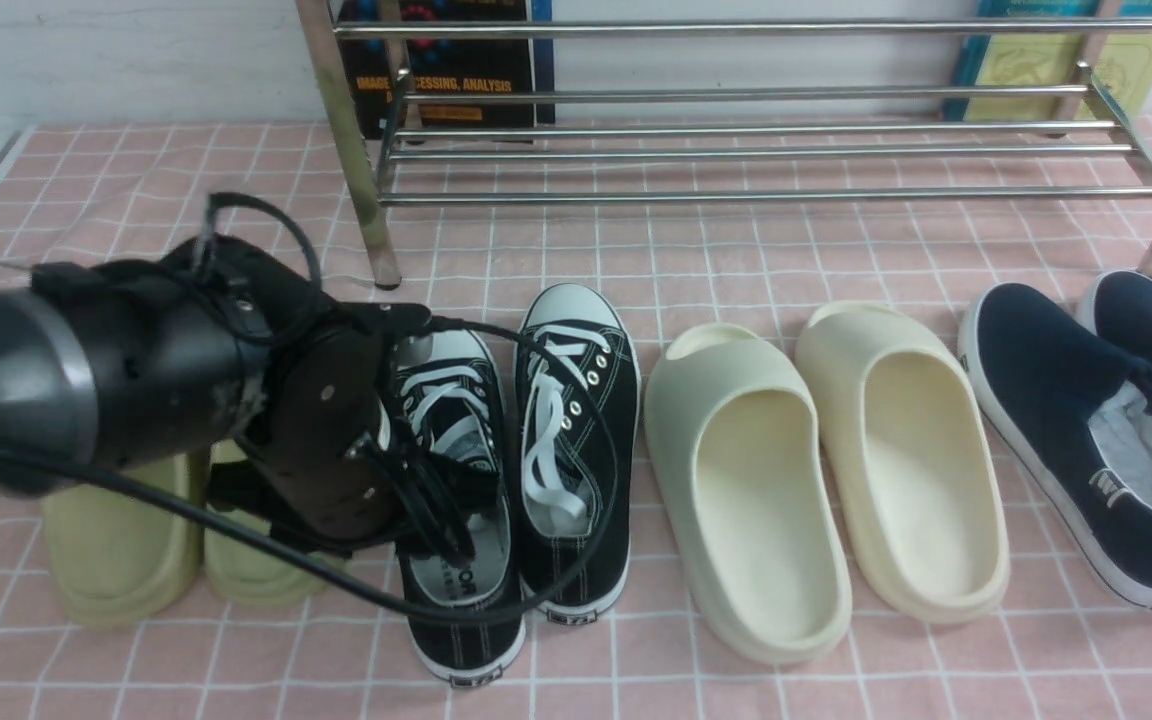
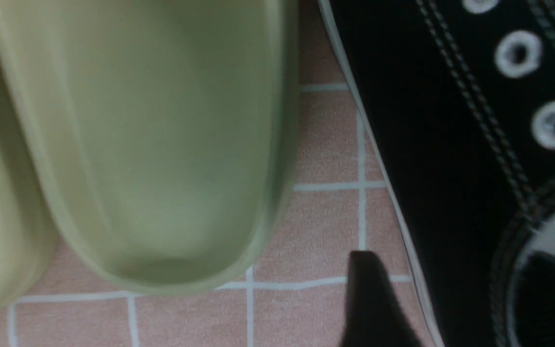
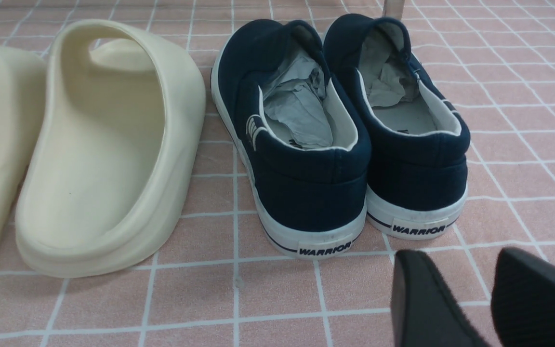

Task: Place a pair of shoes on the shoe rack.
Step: Use the left arm to grab the shoe closest to it, then use the left arm to put a shoe into the shoe rack

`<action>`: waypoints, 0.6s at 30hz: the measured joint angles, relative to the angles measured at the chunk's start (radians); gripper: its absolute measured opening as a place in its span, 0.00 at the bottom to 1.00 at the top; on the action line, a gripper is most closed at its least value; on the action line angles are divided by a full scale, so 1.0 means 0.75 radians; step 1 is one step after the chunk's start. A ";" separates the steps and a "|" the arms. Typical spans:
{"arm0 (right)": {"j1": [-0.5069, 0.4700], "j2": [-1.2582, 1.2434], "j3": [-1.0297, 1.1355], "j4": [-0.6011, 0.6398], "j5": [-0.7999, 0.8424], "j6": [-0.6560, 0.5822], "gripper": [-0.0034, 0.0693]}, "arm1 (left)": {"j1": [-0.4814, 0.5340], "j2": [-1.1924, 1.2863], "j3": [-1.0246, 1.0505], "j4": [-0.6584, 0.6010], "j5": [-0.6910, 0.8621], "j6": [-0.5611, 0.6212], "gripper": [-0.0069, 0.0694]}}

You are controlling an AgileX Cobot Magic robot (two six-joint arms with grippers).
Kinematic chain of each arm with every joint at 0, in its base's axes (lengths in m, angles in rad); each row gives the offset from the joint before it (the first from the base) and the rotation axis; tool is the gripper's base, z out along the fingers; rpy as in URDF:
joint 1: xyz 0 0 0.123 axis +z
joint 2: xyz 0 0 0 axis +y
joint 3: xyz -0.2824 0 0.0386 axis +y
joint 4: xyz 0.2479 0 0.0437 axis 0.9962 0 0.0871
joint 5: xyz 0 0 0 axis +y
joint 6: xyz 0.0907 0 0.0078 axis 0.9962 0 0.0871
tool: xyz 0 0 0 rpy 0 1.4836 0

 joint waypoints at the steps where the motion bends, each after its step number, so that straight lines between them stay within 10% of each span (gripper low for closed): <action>1: 0.000 0.000 0.000 0.000 0.000 0.000 0.37 | 0.000 0.010 0.000 0.000 0.000 0.000 0.52; 8: 0.000 0.000 0.000 0.000 0.000 0.000 0.37 | -0.003 0.004 -0.002 0.000 -0.023 -0.005 0.11; 18: 0.000 0.000 0.000 0.000 0.000 0.000 0.37 | 0.147 -0.225 -0.246 -0.141 0.170 0.092 0.11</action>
